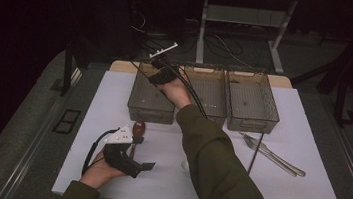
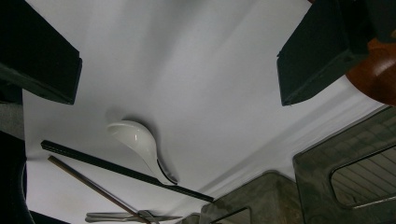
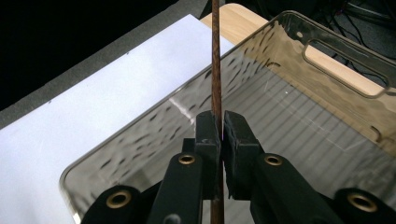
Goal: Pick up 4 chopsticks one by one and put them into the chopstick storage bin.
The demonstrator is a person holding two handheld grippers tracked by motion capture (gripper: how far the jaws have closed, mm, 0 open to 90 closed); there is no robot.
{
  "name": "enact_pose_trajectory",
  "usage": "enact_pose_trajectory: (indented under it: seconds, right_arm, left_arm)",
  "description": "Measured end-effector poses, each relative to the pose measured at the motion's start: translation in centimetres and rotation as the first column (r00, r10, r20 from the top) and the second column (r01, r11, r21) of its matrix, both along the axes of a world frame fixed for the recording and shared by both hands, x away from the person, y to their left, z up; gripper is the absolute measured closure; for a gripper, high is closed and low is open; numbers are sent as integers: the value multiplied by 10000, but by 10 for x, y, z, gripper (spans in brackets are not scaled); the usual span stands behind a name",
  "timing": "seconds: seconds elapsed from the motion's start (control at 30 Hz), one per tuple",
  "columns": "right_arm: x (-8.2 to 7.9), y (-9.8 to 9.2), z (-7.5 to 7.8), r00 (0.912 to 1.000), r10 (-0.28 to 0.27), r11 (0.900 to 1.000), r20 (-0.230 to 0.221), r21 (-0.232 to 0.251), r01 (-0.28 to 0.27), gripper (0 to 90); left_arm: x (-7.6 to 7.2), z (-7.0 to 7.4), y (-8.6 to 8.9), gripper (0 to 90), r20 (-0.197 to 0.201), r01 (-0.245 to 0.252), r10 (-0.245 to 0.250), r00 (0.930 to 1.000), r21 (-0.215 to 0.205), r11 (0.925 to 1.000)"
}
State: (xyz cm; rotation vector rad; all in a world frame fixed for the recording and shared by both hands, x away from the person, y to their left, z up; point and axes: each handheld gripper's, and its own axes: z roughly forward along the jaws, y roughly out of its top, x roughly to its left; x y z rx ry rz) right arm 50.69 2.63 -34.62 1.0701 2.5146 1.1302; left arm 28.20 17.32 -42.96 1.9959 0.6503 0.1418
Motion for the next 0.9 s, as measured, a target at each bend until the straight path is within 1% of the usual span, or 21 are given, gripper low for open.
enact_pose_trajectory:
  seconds: [0.07, 0.2, 0.27, 0.33, 0.37, 0.53, 0.6, 0.63, 0.7, 0.77, 0.83, 0.87, 0.9]
  right_arm:
    - [3, 3, -3, 10000, 11, 10000, 0, 74, -11, 843]
    - [9, 10, -10, 9999, -88, 9999, -68, 96, 89, 843]
    - [10, 12, -14, 9999, -67, 9998, -123, 187, 69, 842]
    - [11, 14, -19, 9999, -3, 10000, -152, 63, 4, 842]
    - [10, 15, -21, 9997, -67, 10000, -233, -17, 67, 842]
    - [10, 14, -29, 9994, -72, 9997, -351, -246, 63, 840]
    - [9, 14, -30, 9995, -83, 9994, -296, -352, 72, 833]
    - [8, 14, -30, 9996, -91, 9994, -261, -344, 82, 790]
    - [8, 11, -29, 9996, -93, 9996, -258, -253, 87, 748]
    - [7, 8, -28, 9997, -157, 9995, -209, -280, 151, 699]
    - [6, 2, -25, 9998, -123, 9998, -178, -178, 119, 669]
    - [6, -1, -24, 9997, -132, 9999, -223, -108, 130, 644]
    - [6, -4, -23, 9998, -104, 9999, -158, -103, 102, 612]
  left_arm:
    - [1, 0, 1, 0, 41, 26, -27, 10000, 34, 10000]
    - [1, 0, 1, 0, -21, 61, -60, 10000, 41, 10000]
    - [1, 0, 1, 0, -15, 67, -67, 10000, 33, 10000]
    - [1, 0, 1, 0, -52, 44, -44, 10000, 10, 10000]
    - [1, 0, 1, 0, -59, 46, -46, 10000, 8, 10000]
    - [1, 0, 0, 0, -51, 73, -73, 10000, 0, 10000]
    - [1, 0, 0, 0, -61, 80, -80, 9999, 19, 10000]
    - [1, 0, 0, 0, -64, 80, -79, 9999, 18, 10000]
    - [1, -1, 0, 0, -60, 97, -96, 9999, 47, 9999]
    - [1, -1, 0, 0, -48, 93, -93, 9999, 36, 10000]
    - [0, -1, 0, 0, -49, 95, -95, 9999, 29, 10000]
    - [1, -1, 0, 0, -60, 99, -99, 9999, 46, 9999]
    - [0, 0, 0, 0, -80, 91, -91, 9999, 12, 10000]
